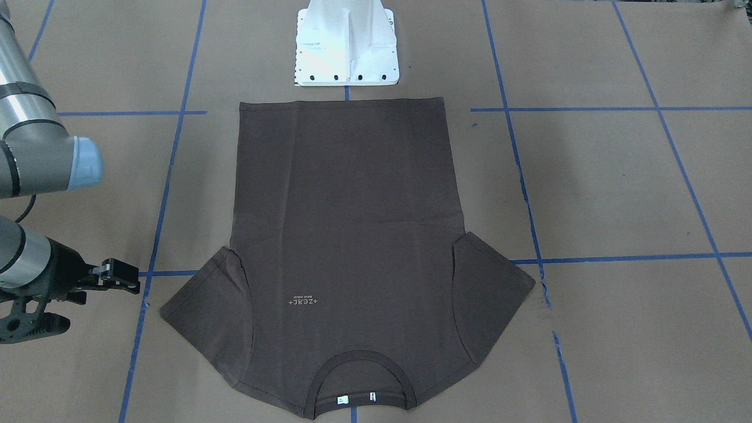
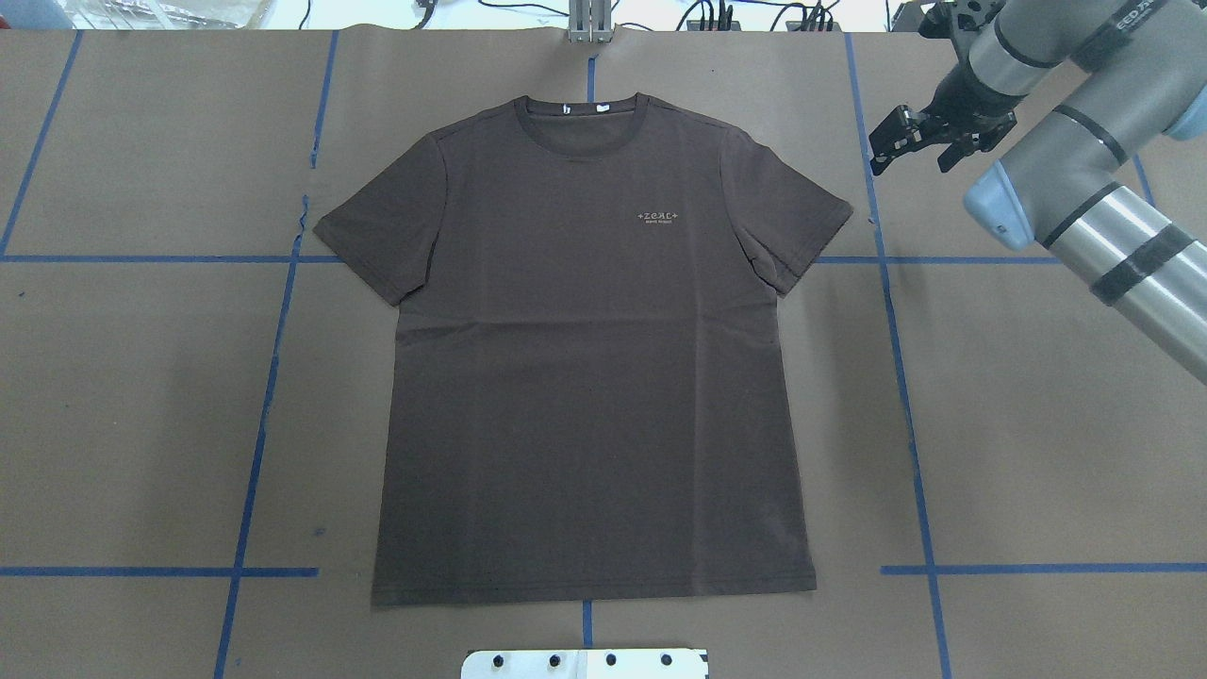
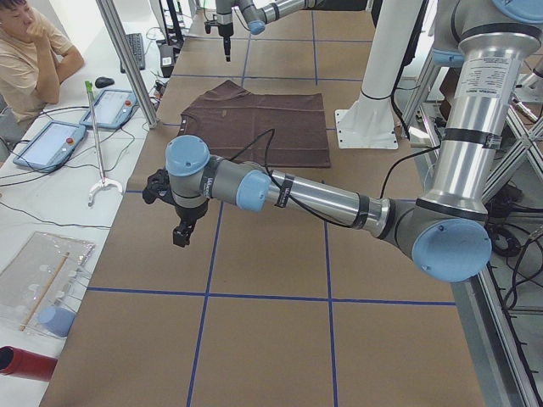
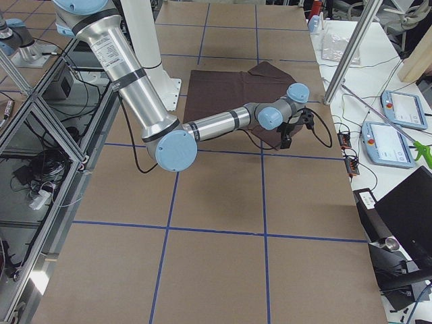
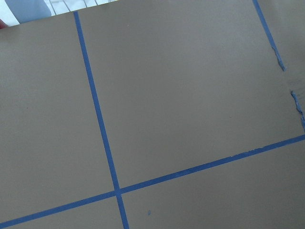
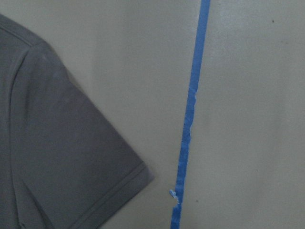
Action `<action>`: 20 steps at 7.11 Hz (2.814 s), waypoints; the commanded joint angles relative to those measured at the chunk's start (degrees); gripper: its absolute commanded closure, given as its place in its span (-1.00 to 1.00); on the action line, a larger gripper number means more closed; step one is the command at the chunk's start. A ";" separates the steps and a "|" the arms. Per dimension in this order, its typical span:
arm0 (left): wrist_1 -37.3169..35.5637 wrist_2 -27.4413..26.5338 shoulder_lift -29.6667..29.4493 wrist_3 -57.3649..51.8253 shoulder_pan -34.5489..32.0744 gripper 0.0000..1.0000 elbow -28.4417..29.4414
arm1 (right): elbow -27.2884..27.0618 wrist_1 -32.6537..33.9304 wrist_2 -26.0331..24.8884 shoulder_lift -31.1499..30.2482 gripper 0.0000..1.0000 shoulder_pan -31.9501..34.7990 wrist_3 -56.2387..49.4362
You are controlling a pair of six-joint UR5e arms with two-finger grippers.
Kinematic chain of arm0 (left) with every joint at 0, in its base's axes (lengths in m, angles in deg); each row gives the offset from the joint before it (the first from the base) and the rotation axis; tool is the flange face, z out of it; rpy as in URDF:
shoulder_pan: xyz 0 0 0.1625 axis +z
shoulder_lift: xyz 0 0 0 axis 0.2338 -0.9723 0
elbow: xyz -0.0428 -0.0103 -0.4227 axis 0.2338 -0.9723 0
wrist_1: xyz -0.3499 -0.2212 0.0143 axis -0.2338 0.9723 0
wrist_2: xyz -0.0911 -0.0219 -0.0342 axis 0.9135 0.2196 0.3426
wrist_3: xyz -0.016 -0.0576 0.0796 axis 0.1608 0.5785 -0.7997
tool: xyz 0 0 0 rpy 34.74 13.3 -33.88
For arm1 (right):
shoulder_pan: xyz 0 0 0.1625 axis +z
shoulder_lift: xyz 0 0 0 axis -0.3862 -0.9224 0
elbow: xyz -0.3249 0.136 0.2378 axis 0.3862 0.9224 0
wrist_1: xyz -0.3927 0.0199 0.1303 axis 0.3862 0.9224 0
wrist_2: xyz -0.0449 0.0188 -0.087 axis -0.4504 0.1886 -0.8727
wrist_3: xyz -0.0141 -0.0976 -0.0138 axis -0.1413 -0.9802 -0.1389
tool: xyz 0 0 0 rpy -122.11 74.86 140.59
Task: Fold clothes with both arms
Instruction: 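Move the right gripper over the shirt shoulder and sleeve nearest it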
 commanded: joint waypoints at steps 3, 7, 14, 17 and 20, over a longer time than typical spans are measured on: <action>1.68 0.11 1.00 0.07 -0.05 -1.00 -2.23 | 9.06 -16.00 -9.16 1.15 -0.83 -6.44 25.94; 1.94 0.11 3.20 -0.02 -0.05 -1.00 -4.34 | 9.15 -15.83 -9.61 0.71 -0.51 -7.85 26.94; 1.76 0.19 4.25 -0.02 -0.05 -1.00 -6.36 | 8.45 -16.00 -11.28 1.93 1.00 -7.77 26.49; 1.85 0.19 4.86 -0.02 -0.05 -1.00 -6.80 | 7.74 -15.39 -11.11 7.44 1.00 -8.38 29.90; 1.77 0.19 6.27 0.07 -0.05 -1.00 -9.34 | 10.10 -15.39 -19.16 13.44 1.00 -15.13 36.07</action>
